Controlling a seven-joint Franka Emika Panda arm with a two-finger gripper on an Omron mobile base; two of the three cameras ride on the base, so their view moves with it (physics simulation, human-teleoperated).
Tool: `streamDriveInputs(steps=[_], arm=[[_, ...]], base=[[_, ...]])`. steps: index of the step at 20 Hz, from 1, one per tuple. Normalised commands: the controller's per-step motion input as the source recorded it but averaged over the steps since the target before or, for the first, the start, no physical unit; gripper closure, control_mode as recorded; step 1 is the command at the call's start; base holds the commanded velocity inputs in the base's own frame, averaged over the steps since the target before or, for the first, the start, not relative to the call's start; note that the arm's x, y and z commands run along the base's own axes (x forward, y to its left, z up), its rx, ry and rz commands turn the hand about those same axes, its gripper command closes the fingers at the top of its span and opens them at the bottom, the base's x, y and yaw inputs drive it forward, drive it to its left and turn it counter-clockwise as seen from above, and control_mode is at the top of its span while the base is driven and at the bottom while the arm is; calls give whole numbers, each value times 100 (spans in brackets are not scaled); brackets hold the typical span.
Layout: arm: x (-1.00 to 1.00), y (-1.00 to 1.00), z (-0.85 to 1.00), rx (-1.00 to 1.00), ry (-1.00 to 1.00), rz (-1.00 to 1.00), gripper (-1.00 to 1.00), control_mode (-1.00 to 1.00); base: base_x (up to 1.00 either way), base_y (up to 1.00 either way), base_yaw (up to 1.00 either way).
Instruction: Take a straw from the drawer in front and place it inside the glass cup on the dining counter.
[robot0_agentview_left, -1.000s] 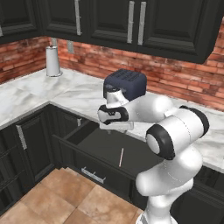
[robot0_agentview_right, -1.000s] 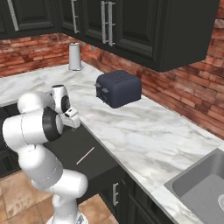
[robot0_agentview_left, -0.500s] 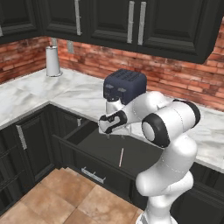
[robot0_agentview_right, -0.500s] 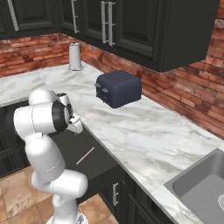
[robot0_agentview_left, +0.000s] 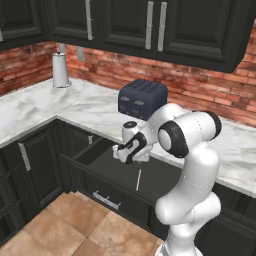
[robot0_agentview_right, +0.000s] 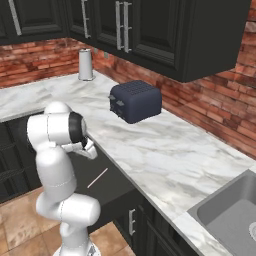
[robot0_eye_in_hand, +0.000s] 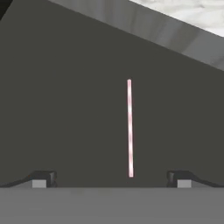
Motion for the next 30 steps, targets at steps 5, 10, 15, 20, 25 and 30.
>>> streamDriveInputs(steps=[5, 10, 15, 20, 25, 30], arm=[[2, -19, -32, 0, -2, 0, -100, -100], [0, -24, -26, 0, 0, 0, -100, -100], [0, -21, -24, 0, 0, 0, -100, -100], [10, -10, -21, 0, 0, 0, -100, -100], [17, 0, -26, 0, 0, 0, -100, -100], [23, 0, -23, 0, 0, 0, -100, -100]], base=[[0, 0, 0], [0, 0, 0], [0, 0, 0], [0, 0, 0], [0, 0, 0], [0, 0, 0]])
